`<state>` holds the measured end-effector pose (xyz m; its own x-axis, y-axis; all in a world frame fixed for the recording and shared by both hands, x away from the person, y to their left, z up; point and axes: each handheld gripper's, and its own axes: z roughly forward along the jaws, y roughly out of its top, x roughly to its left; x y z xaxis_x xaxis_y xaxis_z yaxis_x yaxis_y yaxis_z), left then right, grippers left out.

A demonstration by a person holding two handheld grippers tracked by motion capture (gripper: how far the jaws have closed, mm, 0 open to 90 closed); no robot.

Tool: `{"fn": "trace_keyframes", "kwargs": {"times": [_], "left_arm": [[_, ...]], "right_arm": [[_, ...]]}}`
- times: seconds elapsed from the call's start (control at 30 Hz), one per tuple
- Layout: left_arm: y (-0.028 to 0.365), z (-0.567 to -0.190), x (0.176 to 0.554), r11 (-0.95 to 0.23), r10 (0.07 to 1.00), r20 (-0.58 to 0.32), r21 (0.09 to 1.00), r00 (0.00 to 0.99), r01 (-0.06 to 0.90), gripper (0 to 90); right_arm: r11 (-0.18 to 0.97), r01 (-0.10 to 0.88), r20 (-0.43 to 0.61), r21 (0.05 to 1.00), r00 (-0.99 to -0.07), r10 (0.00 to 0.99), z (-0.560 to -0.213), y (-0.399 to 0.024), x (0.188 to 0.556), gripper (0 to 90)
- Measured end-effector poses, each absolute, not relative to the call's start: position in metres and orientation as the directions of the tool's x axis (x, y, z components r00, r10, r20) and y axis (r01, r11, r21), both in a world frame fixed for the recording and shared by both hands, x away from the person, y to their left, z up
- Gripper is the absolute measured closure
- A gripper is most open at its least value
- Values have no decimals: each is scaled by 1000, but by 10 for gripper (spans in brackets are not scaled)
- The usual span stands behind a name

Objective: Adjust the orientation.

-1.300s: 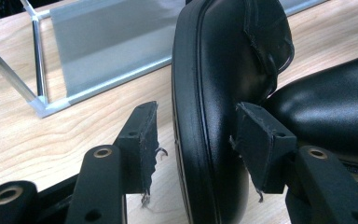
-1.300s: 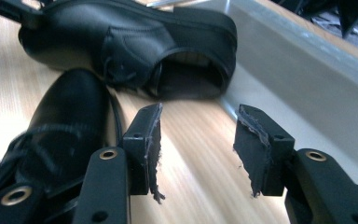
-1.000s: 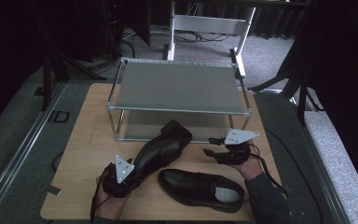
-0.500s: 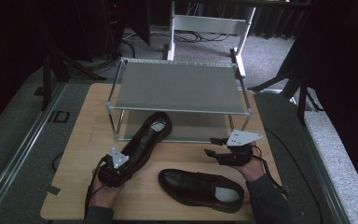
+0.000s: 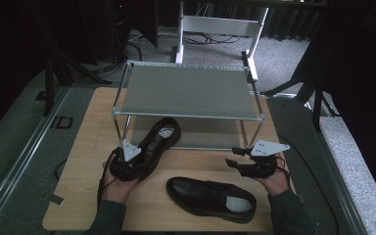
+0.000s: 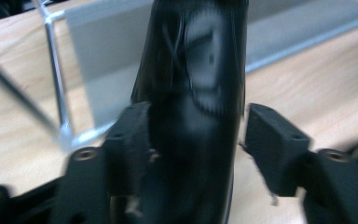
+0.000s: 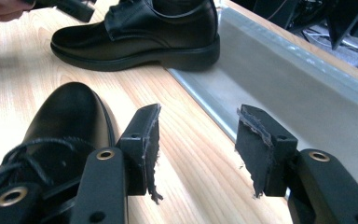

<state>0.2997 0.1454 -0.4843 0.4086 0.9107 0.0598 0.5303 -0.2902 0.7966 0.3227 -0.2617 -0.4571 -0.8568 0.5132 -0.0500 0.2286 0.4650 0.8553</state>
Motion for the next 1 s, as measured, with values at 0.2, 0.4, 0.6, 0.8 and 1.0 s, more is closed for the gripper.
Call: {"fn": "trace_keyframes", "kwargs": {"times": [0.2,0.4,0.6,0.8,1.0], "left_arm": [[137,-484,328,-281,911,30,776,412,565,146],[132,-495,354,-287,901,5,756,433,588,114],[124,-503,365,-340,888,39,727,459,597,88],[126,-503,367,-354,876,31,718,481,599,169],[124,-503,360,-392,856,70,734,512,554,306]], "right_arm": [[448,255,-29,857,-843,537,-462,-273,321,478],[438,271,-17,857,-834,551,-465,-280,320,477],[437,281,-12,855,-831,557,-468,-282,319,476],[434,286,-6,854,-830,558,-470,-284,318,474],[434,292,0,852,-829,559,-472,-283,318,472]]}}
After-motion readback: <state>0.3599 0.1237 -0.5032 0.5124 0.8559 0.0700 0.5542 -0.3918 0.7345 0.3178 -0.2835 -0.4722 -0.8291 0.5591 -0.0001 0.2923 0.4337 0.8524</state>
